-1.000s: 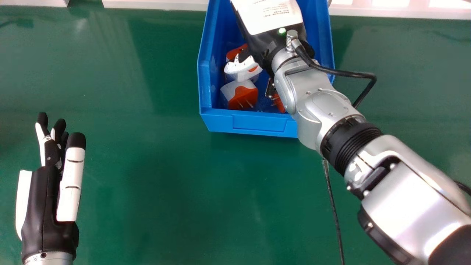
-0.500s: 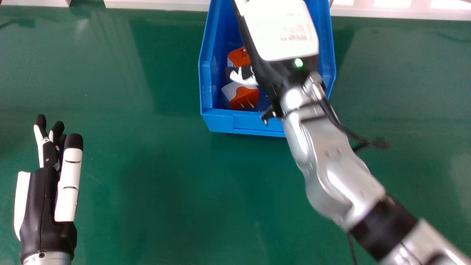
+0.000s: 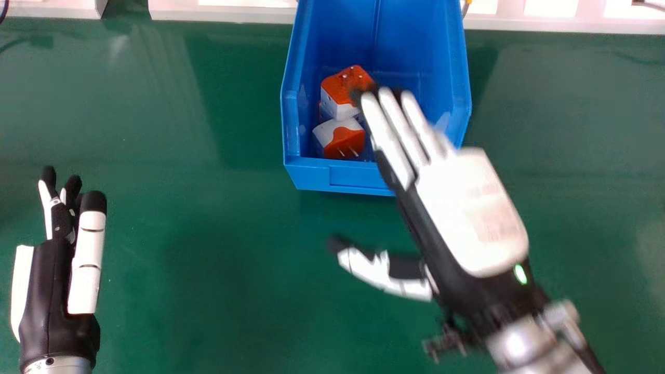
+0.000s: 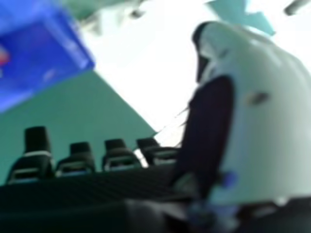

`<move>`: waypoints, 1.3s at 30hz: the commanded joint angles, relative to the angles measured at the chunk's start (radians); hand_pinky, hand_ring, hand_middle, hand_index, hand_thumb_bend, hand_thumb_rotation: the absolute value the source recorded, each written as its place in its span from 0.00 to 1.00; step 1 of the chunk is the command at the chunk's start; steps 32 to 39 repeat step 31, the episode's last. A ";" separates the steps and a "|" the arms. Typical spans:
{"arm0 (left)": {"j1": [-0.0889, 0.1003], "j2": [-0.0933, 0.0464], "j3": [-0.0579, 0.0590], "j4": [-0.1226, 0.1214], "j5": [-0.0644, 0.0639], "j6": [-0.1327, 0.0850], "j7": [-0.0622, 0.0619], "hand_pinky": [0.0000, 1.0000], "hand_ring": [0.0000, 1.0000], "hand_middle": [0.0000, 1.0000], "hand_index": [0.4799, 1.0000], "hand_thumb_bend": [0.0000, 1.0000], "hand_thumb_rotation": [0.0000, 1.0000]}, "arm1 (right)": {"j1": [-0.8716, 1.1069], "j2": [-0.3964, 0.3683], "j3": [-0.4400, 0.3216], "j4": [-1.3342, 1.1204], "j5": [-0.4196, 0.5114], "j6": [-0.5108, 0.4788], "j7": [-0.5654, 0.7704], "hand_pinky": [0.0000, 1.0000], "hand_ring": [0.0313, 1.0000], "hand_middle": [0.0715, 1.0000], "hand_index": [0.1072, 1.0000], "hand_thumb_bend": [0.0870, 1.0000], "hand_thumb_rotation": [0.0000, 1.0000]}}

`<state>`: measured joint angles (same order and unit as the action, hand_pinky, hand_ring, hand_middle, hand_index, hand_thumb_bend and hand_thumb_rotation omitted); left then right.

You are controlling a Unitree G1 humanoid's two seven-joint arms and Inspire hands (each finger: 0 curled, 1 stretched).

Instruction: Pick all objects and put in blue box

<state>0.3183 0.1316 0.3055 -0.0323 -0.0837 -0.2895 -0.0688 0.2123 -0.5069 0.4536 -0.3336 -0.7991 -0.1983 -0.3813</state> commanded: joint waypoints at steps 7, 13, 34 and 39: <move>-0.022 0.029 0.018 0.039 -0.002 -0.035 -0.003 1.00 1.00 1.00 1.00 0.57 0.95 | 0.172 -0.102 -0.177 0.191 0.084 -0.326 -0.123 0.77 0.92 0.97 0.93 0.21 0.74; -0.037 0.037 0.024 0.067 -0.008 -0.042 -0.012 1.00 1.00 1.00 1.00 0.58 0.92 | 0.211 -0.027 -0.273 0.249 0.248 -0.339 -0.057 0.84 0.97 1.00 0.99 0.23 0.88; -0.040 0.033 0.022 0.095 -0.011 -0.087 -0.013 1.00 1.00 1.00 1.00 0.56 0.93 | 0.078 0.266 -0.373 0.219 0.676 -0.160 0.259 1.00 1.00 1.00 1.00 0.45 1.00; -0.040 0.033 0.022 0.095 -0.011 -0.087 -0.013 1.00 1.00 1.00 1.00 0.56 0.93 | 0.078 0.266 -0.373 0.219 0.676 -0.160 0.259 1.00 1.00 1.00 1.00 0.45 1.00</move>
